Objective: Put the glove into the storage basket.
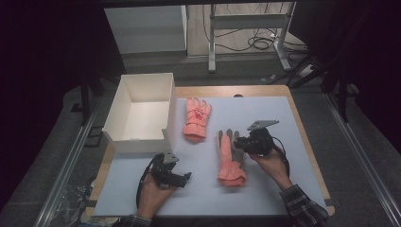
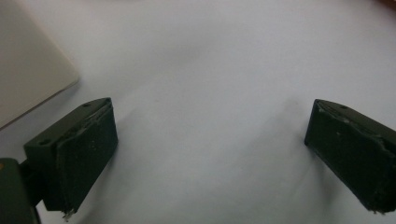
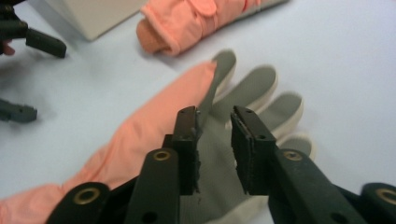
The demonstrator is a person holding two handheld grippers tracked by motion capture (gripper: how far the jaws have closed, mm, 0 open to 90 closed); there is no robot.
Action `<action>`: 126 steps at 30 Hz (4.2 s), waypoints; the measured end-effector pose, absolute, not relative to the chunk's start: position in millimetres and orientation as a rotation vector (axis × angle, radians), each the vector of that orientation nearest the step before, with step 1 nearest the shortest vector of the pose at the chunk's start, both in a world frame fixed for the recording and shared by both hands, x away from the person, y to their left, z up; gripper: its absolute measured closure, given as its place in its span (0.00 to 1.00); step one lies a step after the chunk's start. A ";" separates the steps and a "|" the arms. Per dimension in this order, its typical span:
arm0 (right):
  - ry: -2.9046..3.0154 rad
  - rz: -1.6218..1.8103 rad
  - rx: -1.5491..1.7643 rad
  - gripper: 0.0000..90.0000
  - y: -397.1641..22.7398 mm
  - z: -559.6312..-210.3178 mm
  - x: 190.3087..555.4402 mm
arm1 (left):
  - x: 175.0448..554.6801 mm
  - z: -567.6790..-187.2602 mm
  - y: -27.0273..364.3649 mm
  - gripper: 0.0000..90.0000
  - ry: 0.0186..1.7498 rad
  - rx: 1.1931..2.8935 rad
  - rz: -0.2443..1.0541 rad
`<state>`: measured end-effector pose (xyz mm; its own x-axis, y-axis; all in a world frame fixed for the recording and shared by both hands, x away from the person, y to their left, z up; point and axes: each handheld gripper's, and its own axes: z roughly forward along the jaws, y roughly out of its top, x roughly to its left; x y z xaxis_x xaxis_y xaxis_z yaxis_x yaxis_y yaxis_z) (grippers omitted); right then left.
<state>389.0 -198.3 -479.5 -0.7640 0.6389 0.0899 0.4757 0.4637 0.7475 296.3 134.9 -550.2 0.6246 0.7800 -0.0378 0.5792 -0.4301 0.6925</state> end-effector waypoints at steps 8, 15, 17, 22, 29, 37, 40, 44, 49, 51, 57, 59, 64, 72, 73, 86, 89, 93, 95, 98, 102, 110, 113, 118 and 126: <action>2.502 1.203 0.941 0.67 -178.1 -461.8 409.7 | 296.3 -550.2 134.9 0.03 1.060 2.164 0.379; 2.487 1.207 0.933 0.57 -152.4 -453.9 431.1 | 296.1 -550.3 134.7 0.03 1.063 2.162 0.377; 2.488 1.223 0.930 0.56 -144.8 -453.1 436.2 | 296.2 -550.4 134.8 0.03 1.063 2.161 0.376; 2.488 1.210 0.925 0.54 -126.6 -451.1 448.6 | 296.3 -550.4 134.9 0.03 1.062 2.162 0.378; 2.513 1.204 0.919 0.58 -102.2 -451.0 467.7 | 296.3 -550.4 134.8 0.03 1.062 2.162 0.377; 2.553 1.163 0.870 0.71 -71.8 -456.3 485.2 | 296.2 -550.3 134.8 0.03 1.063 2.163 0.377; 2.560 1.137 0.856 0.72 -62.4 -459.1 491.2 | 296.1 -550.3 134.7 0.03 1.064 2.161 0.376; 2.559 1.108 0.864 0.68 -51.8 -465.0 502.1 | 296.1 -550.2 134.8 0.03 1.063 2.163 0.377; 2.564 1.098 0.913 0.61 -43.6 -477.3 517.3 | 296.1 -550.3 134.7 0.03 1.064 2.161 0.376; 2.567 1.093 0.918 0.61 -42.0 -479.7 519.5 | 296.1 -550.3 134.7 0.03 1.064 2.160 0.376; 2.599 1.022 0.947 0.63 -32.6 -495.8 530.8 | 296.1 -550.4 134.6 0.03 1.063 2.160 0.377; 2.608 0.992 0.952 0.69 -30.8 -499.6 532.5 | 296.1 -550.3 134.6 0.03 1.063 2.160 0.377; 2.615 0.966 0.976 0.85 -30.9 -504.2 534.5 | 296.1 -550.3 134.6 0.03 1.063 2.161 0.377; 2.588 0.950 0.960 0.97 -32.1 -498.0 528.7 | 296.1 -550.4 134.6 0.03 1.063 2.160 0.377; 2.584 0.959 0.962 0.98 -33.3 -497.2 528.1 | 296.1 -550.3 134.6 0.03 1.063 2.161 0.377; 2.578 1.018 0.918 0.98 -41.4 -471.0 511.9 | 296.1 -550.3 134.7 0.03 1.063 2.162 0.377; 2.570 1.044 0.894 0.98 -42.4 -460.8 504.5 | 296.1 -550.2 134.8 0.03 1.063 2.164 0.377; 2.569 1.072 0.872 0.98 -44.5 -449.6 495.3 | 296.1 -550.3 134.8 0.03 1.063 2.164 0.378; 2.569 1.089 0.857 0.98 -46.1 -443.5 489.7 | 296.1 -550.3 134.8 0.03 1.062 2.164 0.378; 2.573 1.109 0.847 0.98 -48.5 -436.3 484.0 | 296.0 -550.2 134.8 0.03 1.063 2.164 0.378; 2.567 1.126 0.817 0.98 -52.0 -426.1 474.9 | 296.0 -550.2 134.8 0.03 1.062 2.165 0.378; 2.554 1.158 0.763 0.98 -66.0 -408.9 455.2 | 296.2 -550.3 134.9 0.03 1.059 2.165 0.381; 2.548 1.173 0.760 0.98 -72.5 -403.2 448.0 | 296.3 -550.4 134.8 0.03 1.061 2.163 0.382; 2.540 1.189 0.758 0.98 -86.2 -392.2 432.4 | 296.3 -550.4 134.8 0.03 1.061 2.163 0.382; 2.523 1.160 0.777 0.98 -112.8 -384.1 409.5 | 296.2 -550.4 134.7 0.03 1.062 2.162 0.381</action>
<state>409.5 -112.8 -384.1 -0.8239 0.5666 -0.0103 0.3610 0.5389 0.7611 296.2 134.7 -550.4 0.6228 0.7815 -0.0368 0.5794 -0.4291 0.6929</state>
